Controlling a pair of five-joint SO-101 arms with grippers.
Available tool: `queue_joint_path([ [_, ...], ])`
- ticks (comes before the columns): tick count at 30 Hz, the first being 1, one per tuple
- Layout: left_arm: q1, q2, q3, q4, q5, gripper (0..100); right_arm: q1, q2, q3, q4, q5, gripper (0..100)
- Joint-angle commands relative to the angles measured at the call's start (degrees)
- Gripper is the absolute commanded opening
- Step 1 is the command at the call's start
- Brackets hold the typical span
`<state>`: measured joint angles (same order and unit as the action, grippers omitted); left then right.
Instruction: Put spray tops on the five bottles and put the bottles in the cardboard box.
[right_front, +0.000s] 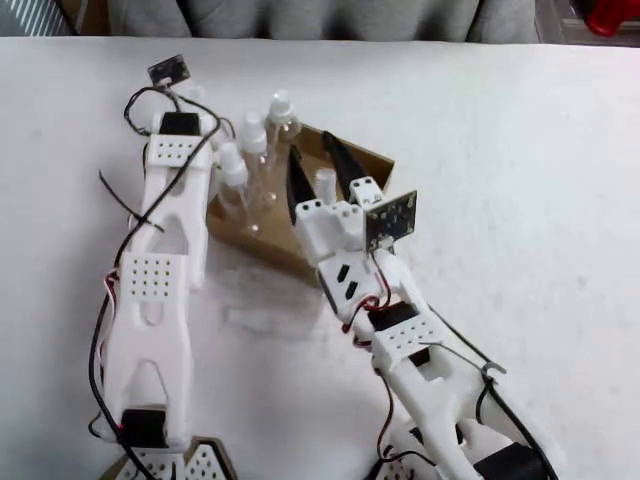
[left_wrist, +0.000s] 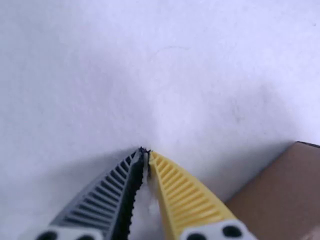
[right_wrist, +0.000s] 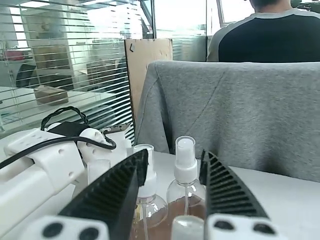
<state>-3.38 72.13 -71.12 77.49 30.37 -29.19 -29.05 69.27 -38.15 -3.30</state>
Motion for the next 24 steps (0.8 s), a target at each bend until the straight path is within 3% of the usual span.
queue_joint_path([
  [1, -0.04, 0.13, -1.58, -2.11, -0.26, 2, -0.13, -2.33, -0.97, 0.57, -0.18, 13.4],
  [4, -0.04, 0.13, -1.32, -2.9, -0.26, 2, -0.04, -4.0, -0.79, 1.54, -0.18, 13.4],
  [8, -0.13, 0.13, -1.58, -2.9, -0.26, 2, 0.13, -10.68, -1.05, 11.21, -0.18, 13.1],
  [19, -2.59, -0.57, -1.76, -1.05, -0.7, 2, 4.35, -38.55, -0.97, 52.53, 0.26, 13.0],
  [24, -3.82, -0.04, -7.74, 5.71, -0.79, 2, 8.48, -47.87, -0.97, 67.47, 0.44, 13.0],
])
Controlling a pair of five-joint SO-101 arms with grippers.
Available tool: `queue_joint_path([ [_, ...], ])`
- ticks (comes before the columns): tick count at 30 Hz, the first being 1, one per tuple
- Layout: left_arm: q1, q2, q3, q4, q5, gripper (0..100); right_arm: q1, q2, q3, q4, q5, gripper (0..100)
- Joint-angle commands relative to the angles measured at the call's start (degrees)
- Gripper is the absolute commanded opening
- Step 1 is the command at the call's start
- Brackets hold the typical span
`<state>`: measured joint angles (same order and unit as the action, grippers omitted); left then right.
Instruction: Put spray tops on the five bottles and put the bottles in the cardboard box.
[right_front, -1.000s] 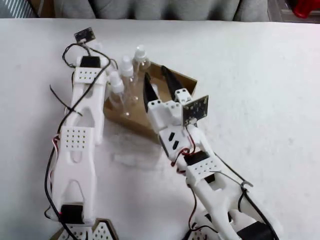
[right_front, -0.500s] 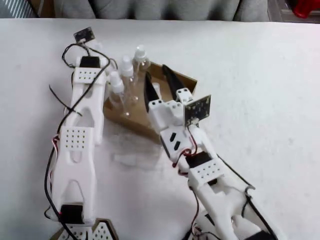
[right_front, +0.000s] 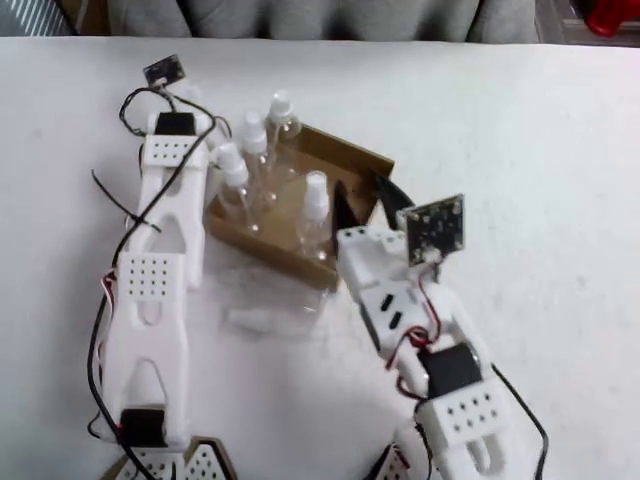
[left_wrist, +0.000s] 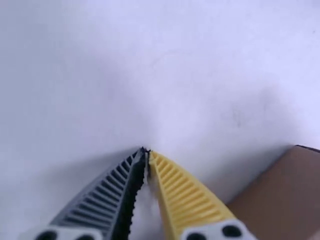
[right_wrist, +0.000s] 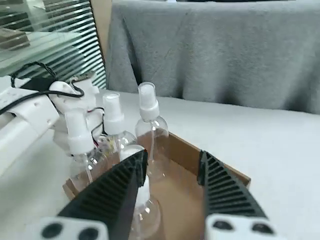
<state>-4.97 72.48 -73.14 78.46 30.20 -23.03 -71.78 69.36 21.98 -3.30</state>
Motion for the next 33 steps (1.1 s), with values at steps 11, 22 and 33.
queue_joint_path([
  [11, -5.93, 1.63, -16.44, 13.98, -6.07, 2, 10.59, -11.56, -0.62, 31.16, 3.52, 12.9],
  [22, -9.19, 4.35, -22.42, 24.09, -5.8, 2, 21.41, -11.65, 5.98, 42.15, 18.02, 1.7],
  [33, -13.14, -5.05, -12.4, 24.35, -14.07, 2, 22.73, -11.74, 15.56, 35.47, 18.29, 1.6],
])
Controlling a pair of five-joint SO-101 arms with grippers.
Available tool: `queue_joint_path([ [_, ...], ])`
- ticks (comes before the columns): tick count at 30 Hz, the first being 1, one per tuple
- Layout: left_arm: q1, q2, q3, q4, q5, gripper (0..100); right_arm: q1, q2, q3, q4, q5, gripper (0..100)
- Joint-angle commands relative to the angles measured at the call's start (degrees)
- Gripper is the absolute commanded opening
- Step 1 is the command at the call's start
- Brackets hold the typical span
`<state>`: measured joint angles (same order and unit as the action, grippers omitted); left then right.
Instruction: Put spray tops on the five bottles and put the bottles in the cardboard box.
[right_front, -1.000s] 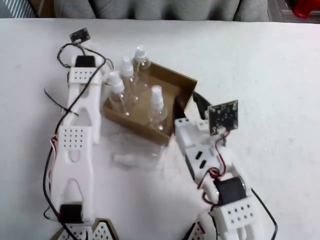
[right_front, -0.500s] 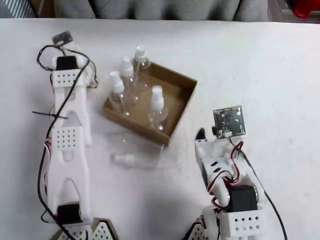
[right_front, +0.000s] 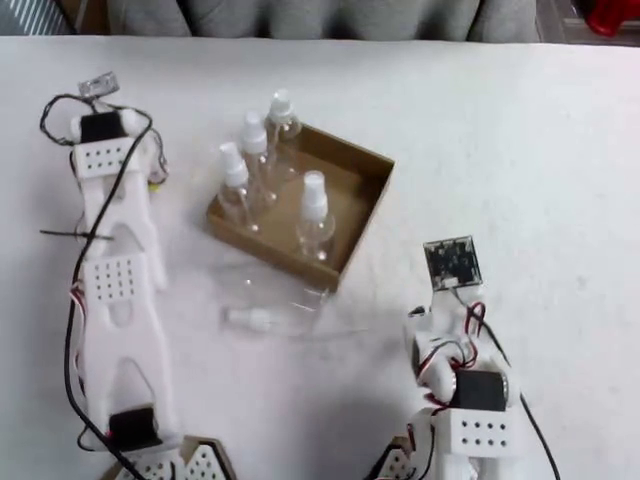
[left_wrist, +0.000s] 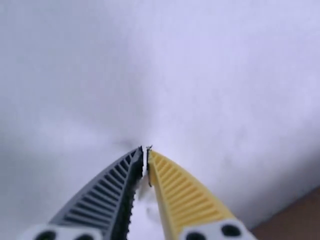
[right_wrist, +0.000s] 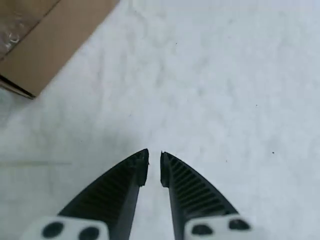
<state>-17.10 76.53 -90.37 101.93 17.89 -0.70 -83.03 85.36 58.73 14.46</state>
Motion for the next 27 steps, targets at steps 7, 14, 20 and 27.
queue_joint_path([
  [7, -0.31, -35.91, 35.96, 0.7, -4.13, 2, 0.66, -0.66, 0.18, -2.86, 0.62, 1.7],
  [14, 3.03, -61.32, 64.18, -0.09, -4.13, 2, 0.66, -0.84, 1.32, -4.26, 0.62, 1.7],
  [20, 3.38, -76.79, 90.29, -9.41, -4.57, 2, 0.75, -0.84, 1.41, -4.26, 0.62, 1.7],
  [27, 3.82, -94.37, 119.3, -24.88, -4.66, 2, 2.95, -0.66, 1.49, -4.26, 2.81, 1.7],
])
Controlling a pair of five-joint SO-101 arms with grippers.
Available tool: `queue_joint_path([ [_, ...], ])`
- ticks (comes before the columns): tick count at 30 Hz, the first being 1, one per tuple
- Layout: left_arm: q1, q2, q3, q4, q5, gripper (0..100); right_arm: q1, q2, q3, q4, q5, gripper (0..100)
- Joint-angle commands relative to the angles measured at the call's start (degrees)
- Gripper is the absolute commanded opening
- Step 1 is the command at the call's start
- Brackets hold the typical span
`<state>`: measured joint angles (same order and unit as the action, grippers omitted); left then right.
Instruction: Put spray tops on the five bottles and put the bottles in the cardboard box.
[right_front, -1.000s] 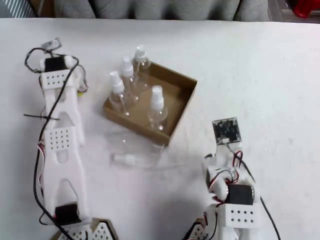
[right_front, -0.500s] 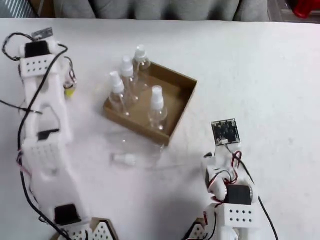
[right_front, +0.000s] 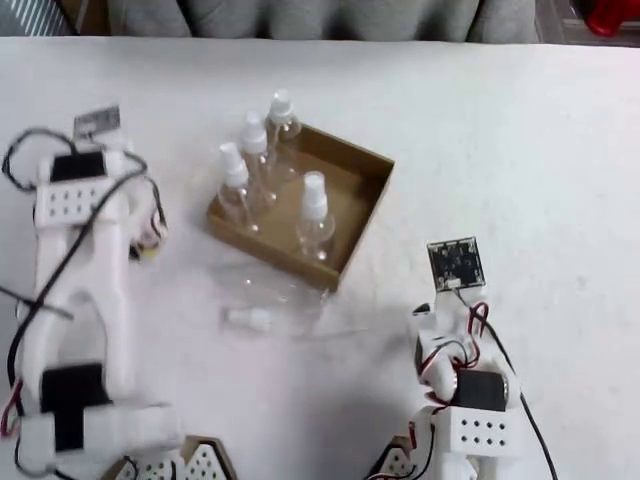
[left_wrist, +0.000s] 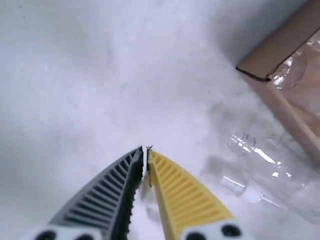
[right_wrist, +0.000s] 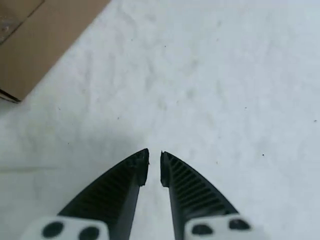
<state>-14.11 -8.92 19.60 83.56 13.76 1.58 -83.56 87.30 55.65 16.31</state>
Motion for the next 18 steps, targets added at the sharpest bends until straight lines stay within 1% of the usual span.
queue_joint_path([
  [1, 0.75, -11.12, 12.66, -8.62, -0.53, 2, 0.66, -0.13, -0.44, -1.19, 0.97, 1.7],
  [7, 0.48, -23.16, 29.63, -17.23, -0.53, 2, 0.57, 0.04, -0.44, -1.19, 1.05, 1.7],
  [13, 0.48, -34.24, 42.55, -23.3, -0.53, 2, 0.4, -0.31, 0.44, -1.54, 1.23, 1.8],
  [15, 0.48, -37.67, 46.77, -25.05, -0.53, 2, 0.22, -0.31, 0.79, -1.54, 2.81, 1.8],
  [18, 0.48, -42.33, 53.45, -30.33, -0.53, 2, 0.22, -0.31, 0.79, -1.27, 3.34, 1.8],
])
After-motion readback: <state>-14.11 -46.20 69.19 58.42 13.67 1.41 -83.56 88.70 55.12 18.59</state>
